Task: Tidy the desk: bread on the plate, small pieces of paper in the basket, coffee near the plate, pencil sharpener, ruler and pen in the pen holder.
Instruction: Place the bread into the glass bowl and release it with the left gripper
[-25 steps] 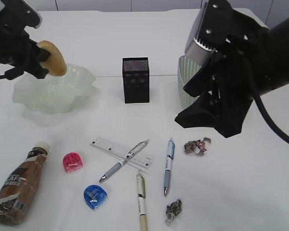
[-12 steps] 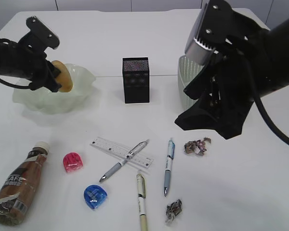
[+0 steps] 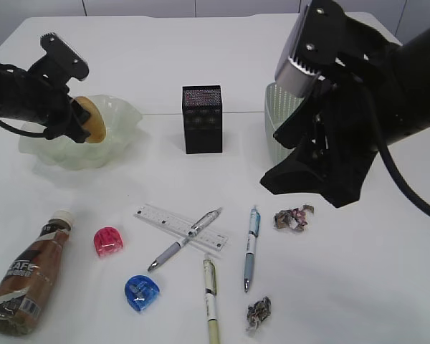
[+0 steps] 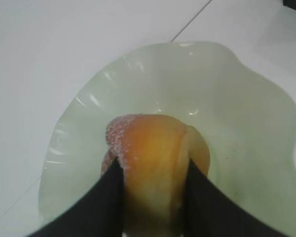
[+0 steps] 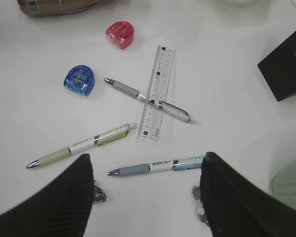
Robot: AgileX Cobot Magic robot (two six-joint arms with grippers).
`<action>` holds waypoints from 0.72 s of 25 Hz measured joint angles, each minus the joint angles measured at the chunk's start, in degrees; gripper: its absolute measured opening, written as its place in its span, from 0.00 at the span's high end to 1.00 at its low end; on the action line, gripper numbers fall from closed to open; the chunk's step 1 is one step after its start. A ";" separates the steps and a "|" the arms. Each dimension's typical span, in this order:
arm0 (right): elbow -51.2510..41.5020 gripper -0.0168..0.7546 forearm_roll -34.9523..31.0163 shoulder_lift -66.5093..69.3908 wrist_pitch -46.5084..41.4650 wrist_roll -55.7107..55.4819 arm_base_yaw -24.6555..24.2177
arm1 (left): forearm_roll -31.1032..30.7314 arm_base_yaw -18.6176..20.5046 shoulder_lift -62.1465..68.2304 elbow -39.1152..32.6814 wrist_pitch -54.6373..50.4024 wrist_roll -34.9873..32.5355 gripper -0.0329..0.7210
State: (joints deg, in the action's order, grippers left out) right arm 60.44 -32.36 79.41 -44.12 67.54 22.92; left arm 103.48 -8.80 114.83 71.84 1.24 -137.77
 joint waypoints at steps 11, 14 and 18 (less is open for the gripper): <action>0.00 0.33 0.00 0.00 0.00 0.00 0.00 | 0.00 0.00 0.00 0.00 0.11 0.00 0.28; 0.00 0.33 0.00 0.00 0.00 0.00 0.00 | 0.47 0.00 0.00 0.00 1.10 0.00 0.21; 0.00 0.33 0.00 0.00 0.00 0.00 0.00 | 0.62 0.00 0.00 0.00 2.60 0.00 0.16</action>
State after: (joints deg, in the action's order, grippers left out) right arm 60.44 -32.36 79.41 -44.12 67.54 22.92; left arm 104.10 -8.80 114.83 71.84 3.84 -137.77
